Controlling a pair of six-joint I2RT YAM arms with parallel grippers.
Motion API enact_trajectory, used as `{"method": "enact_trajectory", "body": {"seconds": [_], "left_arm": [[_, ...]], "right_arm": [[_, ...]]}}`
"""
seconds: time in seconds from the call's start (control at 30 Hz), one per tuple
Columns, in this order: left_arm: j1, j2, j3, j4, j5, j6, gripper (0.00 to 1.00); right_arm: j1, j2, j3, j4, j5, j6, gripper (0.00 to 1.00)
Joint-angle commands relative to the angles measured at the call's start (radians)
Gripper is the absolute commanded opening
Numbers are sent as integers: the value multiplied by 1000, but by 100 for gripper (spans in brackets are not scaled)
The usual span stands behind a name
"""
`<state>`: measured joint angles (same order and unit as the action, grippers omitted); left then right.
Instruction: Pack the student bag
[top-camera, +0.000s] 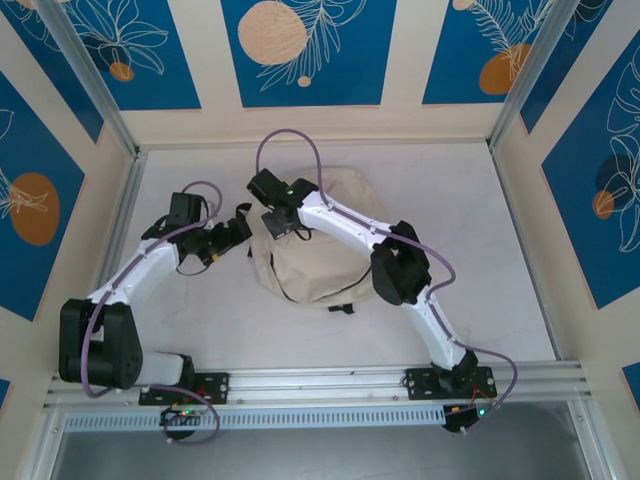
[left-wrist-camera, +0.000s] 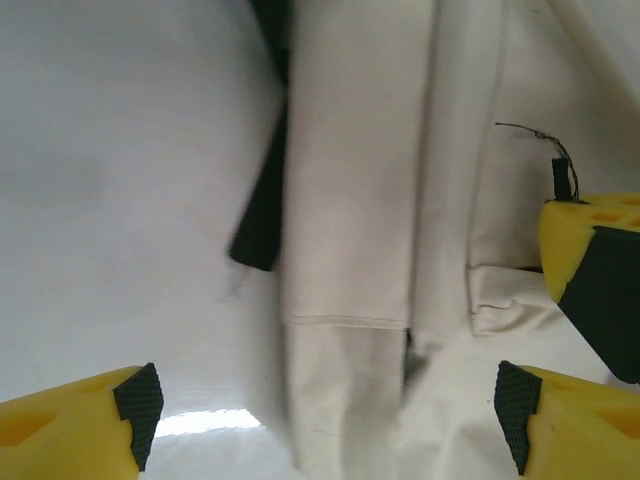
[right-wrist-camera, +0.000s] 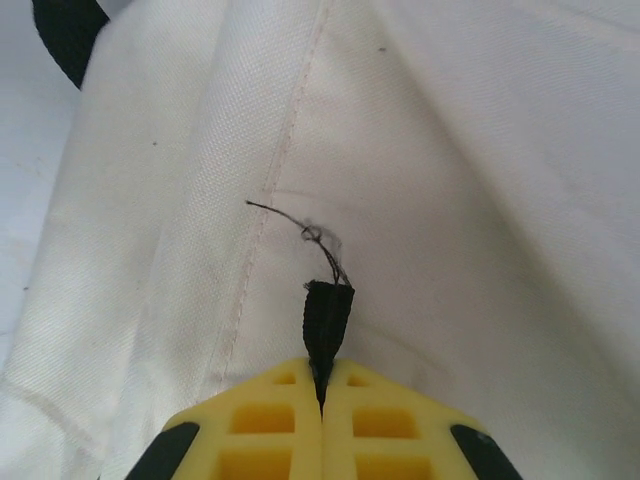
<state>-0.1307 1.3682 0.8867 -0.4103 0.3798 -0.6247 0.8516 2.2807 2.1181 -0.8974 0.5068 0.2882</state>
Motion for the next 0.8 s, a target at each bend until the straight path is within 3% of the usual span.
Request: {"method": "enact_trajectory", "body": {"seconds": [0.0, 0.13, 0.37, 0.77], "left_arm": [[-30, 48, 39, 88, 146, 11, 84], [-63, 112, 59, 139, 169, -9, 77], [-102, 204, 116, 197, 201, -35, 75], [-132, 363, 231, 212, 243, -67, 46]], "right_arm": [[-11, -113, -26, 35, -20, 59, 3], [-17, -164, -76, 62, -46, 84, 1], [-22, -206, -127, 84, -92, 105, 0], [-51, -222, -210, 121, -170, 196, 0]]}}
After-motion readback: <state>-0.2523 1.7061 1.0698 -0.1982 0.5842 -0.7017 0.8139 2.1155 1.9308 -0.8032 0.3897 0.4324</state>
